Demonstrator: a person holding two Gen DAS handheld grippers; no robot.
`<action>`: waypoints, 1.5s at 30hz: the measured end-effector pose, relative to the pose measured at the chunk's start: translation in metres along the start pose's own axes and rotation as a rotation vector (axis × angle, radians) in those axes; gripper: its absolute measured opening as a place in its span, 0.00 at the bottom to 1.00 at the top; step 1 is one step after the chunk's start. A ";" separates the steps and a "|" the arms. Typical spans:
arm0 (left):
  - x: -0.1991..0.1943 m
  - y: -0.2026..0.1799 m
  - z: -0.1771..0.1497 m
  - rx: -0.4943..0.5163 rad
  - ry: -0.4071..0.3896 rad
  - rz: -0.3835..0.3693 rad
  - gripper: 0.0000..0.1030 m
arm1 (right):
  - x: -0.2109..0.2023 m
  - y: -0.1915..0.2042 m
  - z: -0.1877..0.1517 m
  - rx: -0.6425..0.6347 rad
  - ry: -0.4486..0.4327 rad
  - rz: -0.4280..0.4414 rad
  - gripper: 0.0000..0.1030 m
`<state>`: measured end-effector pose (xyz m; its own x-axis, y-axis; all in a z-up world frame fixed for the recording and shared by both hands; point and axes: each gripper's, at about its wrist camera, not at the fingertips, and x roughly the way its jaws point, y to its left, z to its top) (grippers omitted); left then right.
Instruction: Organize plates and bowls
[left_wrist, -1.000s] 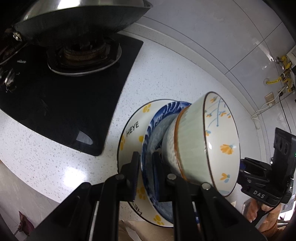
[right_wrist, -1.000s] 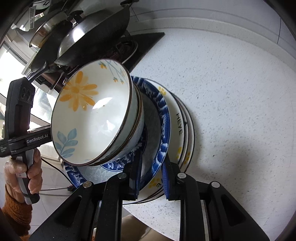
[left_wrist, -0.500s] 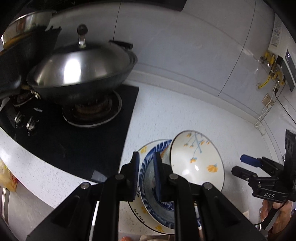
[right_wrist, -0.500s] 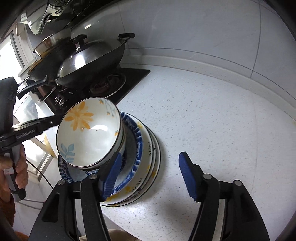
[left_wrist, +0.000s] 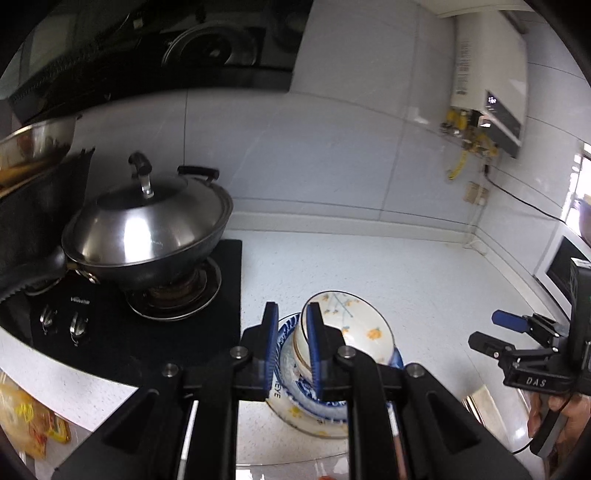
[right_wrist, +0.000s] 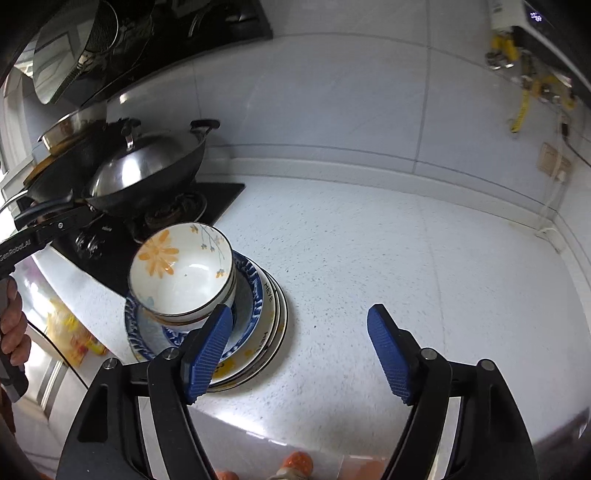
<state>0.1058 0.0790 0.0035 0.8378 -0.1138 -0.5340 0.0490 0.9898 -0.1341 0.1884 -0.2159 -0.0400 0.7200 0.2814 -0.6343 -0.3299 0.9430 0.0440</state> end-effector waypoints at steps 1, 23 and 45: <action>-0.013 0.004 -0.003 0.009 -0.010 -0.030 0.15 | -0.009 0.004 -0.004 0.017 -0.015 -0.011 0.70; -0.080 0.001 -0.067 0.092 -0.011 0.019 0.25 | -0.097 0.018 -0.066 0.146 -0.122 -0.194 0.77; -0.123 -0.071 -0.047 0.033 -0.051 0.116 0.25 | -0.110 -0.001 -0.050 0.025 -0.079 -0.055 0.83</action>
<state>-0.0258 0.0190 0.0395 0.8652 0.0050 -0.5014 -0.0327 0.9984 -0.0463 0.0786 -0.2565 -0.0089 0.7828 0.2414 -0.5736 -0.2737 0.9613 0.0310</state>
